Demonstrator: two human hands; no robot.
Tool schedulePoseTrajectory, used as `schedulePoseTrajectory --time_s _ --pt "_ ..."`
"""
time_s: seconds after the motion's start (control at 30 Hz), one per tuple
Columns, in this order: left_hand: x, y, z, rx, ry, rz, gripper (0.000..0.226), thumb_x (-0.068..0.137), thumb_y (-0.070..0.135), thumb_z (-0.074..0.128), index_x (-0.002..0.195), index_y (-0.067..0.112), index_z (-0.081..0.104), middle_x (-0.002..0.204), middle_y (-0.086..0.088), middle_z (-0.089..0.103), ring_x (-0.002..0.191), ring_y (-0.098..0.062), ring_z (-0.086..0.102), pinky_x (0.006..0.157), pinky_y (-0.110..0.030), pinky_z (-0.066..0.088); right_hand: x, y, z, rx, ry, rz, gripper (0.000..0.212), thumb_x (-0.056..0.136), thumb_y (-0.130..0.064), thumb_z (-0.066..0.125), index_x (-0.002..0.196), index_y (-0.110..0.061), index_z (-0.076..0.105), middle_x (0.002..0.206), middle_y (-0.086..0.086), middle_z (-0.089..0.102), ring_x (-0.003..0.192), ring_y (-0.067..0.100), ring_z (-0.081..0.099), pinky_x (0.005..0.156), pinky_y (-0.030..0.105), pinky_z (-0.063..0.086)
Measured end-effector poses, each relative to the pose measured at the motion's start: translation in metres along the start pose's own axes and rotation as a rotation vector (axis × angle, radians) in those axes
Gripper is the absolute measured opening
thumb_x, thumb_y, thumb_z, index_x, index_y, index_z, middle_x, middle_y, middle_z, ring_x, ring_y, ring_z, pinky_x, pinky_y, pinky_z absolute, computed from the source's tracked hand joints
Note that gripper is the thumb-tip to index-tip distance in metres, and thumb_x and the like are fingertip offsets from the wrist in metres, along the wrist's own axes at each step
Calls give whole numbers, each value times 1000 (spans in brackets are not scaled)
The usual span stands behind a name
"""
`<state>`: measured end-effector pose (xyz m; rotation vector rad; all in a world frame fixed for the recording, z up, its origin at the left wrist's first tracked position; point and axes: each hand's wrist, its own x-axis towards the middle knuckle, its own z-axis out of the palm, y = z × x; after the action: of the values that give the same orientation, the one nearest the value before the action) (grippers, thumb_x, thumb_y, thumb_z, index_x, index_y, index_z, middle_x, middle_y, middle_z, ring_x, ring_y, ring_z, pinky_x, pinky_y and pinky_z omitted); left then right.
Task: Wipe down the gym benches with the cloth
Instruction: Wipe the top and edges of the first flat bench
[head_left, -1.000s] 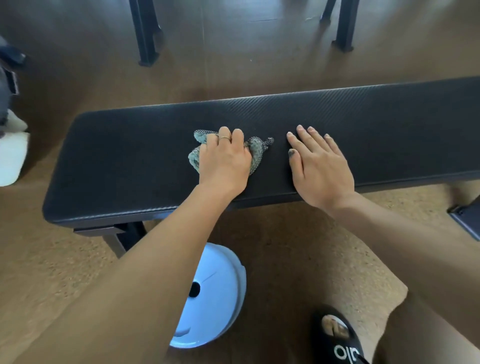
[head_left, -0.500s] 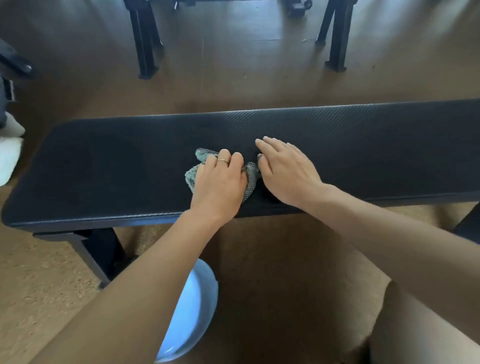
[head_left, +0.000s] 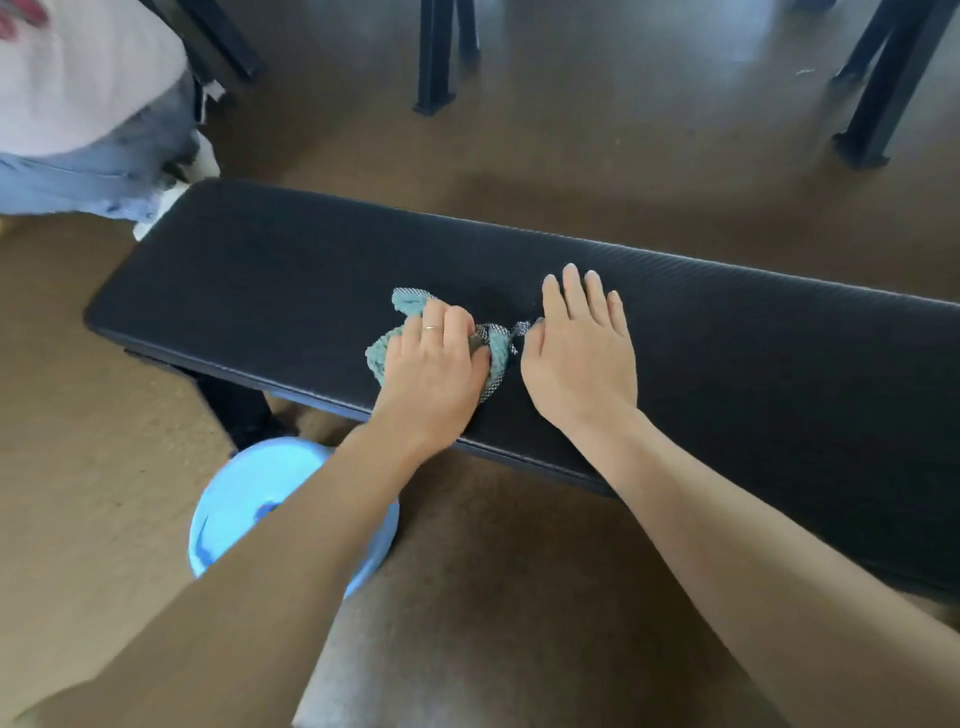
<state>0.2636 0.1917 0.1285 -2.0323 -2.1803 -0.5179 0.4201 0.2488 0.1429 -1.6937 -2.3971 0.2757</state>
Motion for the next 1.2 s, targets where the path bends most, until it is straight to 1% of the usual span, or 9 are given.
schedulePoseTrajectory --time_s 0.13,0.33,0.47,0.57,0.67,0.8,0.93,1.07,1.2 --pt "-14 11 0 50 5 -14 29 97 34 36 96 10 52 97 -8 53 78 -28 46 65 -39 35 1 -2 -1 2 -6 -8 59 108 -32 30 162 -9 27 170 14 21 159 33 14 129 49 13" --pt "-2 7 2 -21 -30 -29 27 98 35 32 99 14 49 100 -2 48 80 -20 35 71 -36 29 5 -1 5 -4 10 -10 58 107 -30 34 160 -7 32 169 16 26 157 34 19 128 50 16" --pt "16 1 6 -34 -36 1 29 98 35 33 99 13 52 101 -4 50 81 -24 42 71 -39 34 4 0 7 11 9 1 57 108 -29 33 161 -9 30 170 13 24 158 31 17 129 47 12" --pt "41 -7 11 -37 -69 39 28 99 37 34 102 14 51 103 -4 49 85 -24 43 73 -37 33 11 1 4 18 10 21 55 108 -30 32 161 -13 31 170 10 23 159 28 15 130 44 11" --pt "74 -16 20 -48 -105 64 22 104 34 40 106 14 50 108 -4 49 91 -26 46 79 -37 35 14 5 4 -1 44 50 54 108 -33 32 160 -19 35 170 7 26 158 26 18 130 44 13" --pt "118 -19 28 -71 -198 76 24 106 36 34 111 15 46 116 -5 46 101 -28 45 89 -40 36 16 0 10 -38 96 103 58 105 -37 25 158 -21 40 167 5 33 157 25 24 129 45 17" --pt "107 -23 23 -82 -205 168 27 106 37 35 112 14 48 116 -5 47 100 -27 43 84 -37 30 12 -1 7 -52 95 135 58 105 -38 23 159 -24 38 168 2 32 157 21 23 129 41 15" --pt "65 -41 12 -142 -177 335 31 102 41 29 105 17 49 106 -2 48 85 -18 32 77 -36 31 13 -4 6 -54 87 154 63 102 -40 16 159 -24 38 168 2 32 157 21 23 129 42 16" --pt "96 -52 19 -207 -227 435 25 103 38 36 103 17 49 104 -1 47 88 -23 41 80 -41 38 16 -3 8 -43 97 161 64 102 -40 15 158 -24 40 167 2 34 156 21 25 129 43 18"
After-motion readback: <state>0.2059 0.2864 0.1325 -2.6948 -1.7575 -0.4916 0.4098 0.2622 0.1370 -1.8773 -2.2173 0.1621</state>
